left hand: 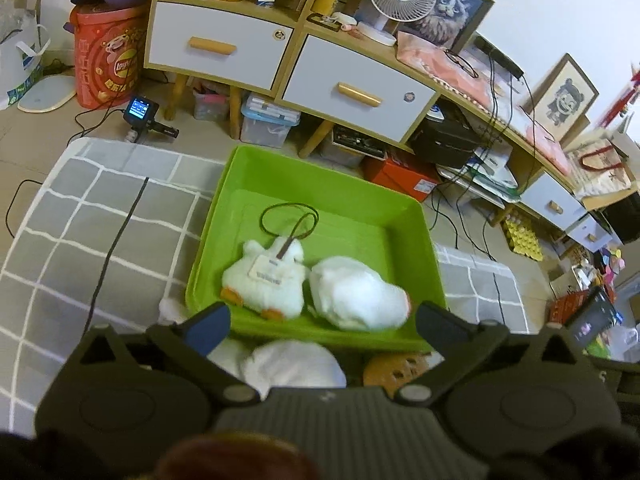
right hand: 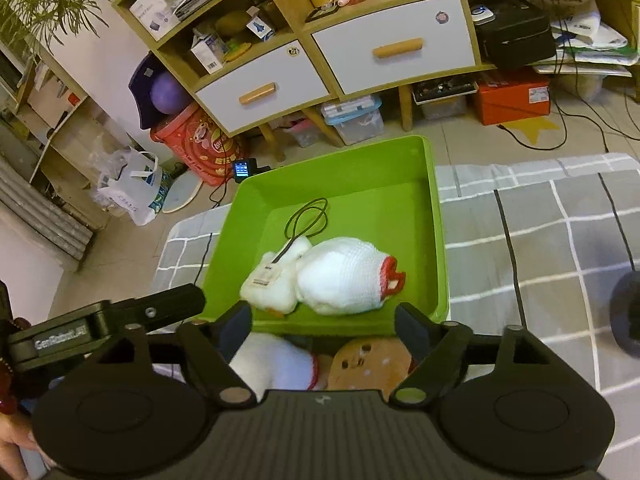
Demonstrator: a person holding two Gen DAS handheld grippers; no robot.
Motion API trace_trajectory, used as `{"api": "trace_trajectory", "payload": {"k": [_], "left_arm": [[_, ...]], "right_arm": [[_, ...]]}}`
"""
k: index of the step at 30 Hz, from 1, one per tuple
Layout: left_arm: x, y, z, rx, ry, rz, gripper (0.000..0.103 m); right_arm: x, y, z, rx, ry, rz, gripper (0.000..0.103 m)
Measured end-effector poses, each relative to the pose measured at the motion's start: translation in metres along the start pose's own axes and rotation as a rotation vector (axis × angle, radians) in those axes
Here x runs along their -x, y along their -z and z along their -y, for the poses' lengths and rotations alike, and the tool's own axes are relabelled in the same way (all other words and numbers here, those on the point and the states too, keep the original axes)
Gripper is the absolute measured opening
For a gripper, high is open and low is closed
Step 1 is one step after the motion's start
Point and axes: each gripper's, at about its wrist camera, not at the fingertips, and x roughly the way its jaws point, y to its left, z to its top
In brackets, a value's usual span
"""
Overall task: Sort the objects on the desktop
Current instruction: 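Reach left tool to the white plush pile while right grasps the burger plush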
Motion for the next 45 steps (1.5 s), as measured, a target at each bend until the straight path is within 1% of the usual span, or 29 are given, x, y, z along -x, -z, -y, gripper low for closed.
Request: {"api": "trace_trajectory", "payload": {"k": [4,11,13,15,17,19,22,26,30,34,45], "left_arm": [[0.013,0.010,-0.005,0.020,0.002,-0.019,0.102],[0.023,0.030,-0.027,0.090,0.000,-0.016,0.102],[0.021,0.038,-0.035,0.117,0.004,-0.016,0.102],[0.014,0.044,-0.043,0.145,0.013,-0.020,0.102],[0.003,0.048,-0.049,0.171,0.005,-0.067,0.102],[-0.004,0.049,-0.054,0.188,0.005,-0.088,0.102],[-0.005,0.049,-0.054,0.193,0.012,-0.076,0.102],[-0.005,0.049,-0.047,0.188,0.034,-0.059,0.102],[-0.011,0.051,-0.042,0.193,0.045,-0.069,0.098],[-0.021,0.054,-0.042,0.230,0.066,-0.081,0.095],[-0.049,0.058,-0.041,0.290,0.071,-0.116,0.077]], "right_arm": [[0.006,0.014,-0.004,-0.030,0.012,-0.034,0.082],[0.012,0.040,-0.002,-0.071,0.023,-0.037,0.083],[0.010,0.047,0.002,-0.081,0.025,-0.034,0.084],[0.005,0.051,0.009,-0.093,0.045,-0.046,0.084],[0.001,0.052,0.013,-0.092,0.079,-0.061,0.084],[-0.002,0.051,0.016,-0.093,0.099,-0.057,0.084],[-0.007,0.051,0.019,-0.106,0.108,-0.054,0.084],[-0.019,0.053,0.021,-0.124,0.106,-0.078,0.084],[-0.029,0.055,0.020,-0.117,0.112,-0.095,0.084],[-0.036,0.057,0.021,-0.119,0.116,-0.100,0.084],[-0.053,0.056,0.031,-0.146,0.134,-0.100,0.084]]}}
